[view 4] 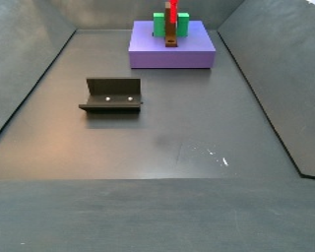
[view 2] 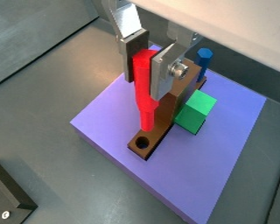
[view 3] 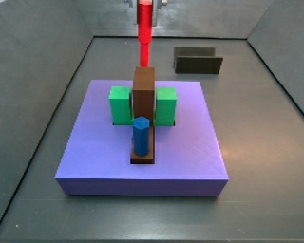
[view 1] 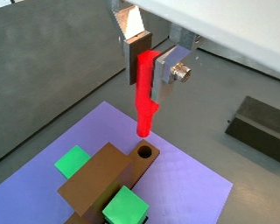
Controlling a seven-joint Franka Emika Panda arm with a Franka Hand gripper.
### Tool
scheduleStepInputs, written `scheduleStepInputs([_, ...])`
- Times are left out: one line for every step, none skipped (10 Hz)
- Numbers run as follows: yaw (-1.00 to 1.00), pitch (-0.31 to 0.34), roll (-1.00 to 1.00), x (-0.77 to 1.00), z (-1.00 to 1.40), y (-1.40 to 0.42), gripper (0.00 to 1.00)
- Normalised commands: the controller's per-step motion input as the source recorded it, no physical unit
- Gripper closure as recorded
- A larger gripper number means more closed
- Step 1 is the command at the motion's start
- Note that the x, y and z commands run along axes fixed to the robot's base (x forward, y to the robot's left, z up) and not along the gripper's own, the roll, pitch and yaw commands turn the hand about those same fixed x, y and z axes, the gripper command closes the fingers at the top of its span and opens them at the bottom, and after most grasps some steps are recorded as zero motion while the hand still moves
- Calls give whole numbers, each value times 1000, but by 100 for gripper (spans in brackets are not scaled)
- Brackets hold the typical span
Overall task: Pick up the red object. Move up. Move to above the board. Insert the red object.
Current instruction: Insert the red object.
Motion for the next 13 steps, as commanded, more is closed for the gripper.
scheduleStepInputs([0, -130, 13, -3, -314, 14, 100])
scheduleStepInputs([0, -204, 33, 0, -623, 20, 100])
scheduleStepInputs([0, -206, 37, 0, -691, 54, 100])
scheduleStepInputs([0, -189, 6, 0, -614, 63, 100])
scheduleStepInputs([0, -234, 39, -11, -574, 49, 100])
scheduleStepInputs([9, -310, 83, -106, -586, 20, 100])
scheduleStepInputs([14, -273, 30, -17, -511, 20, 100])
scheduleStepInputs([31, -221, 46, 0, -451, 26, 100])
scheduleStepInputs([40, -171, 136, 0, -317, 20, 100])
scheduleStepInputs([17, -166, 173, 0, -351, 29, 100])
scheduleStepInputs([23, -151, 227, 0, -437, 0, 100])
scheduleStepInputs([23, -156, 271, 51, -600, -40, 100])
scheduleStepInputs([11, -144, 249, 97, -654, -37, 100])
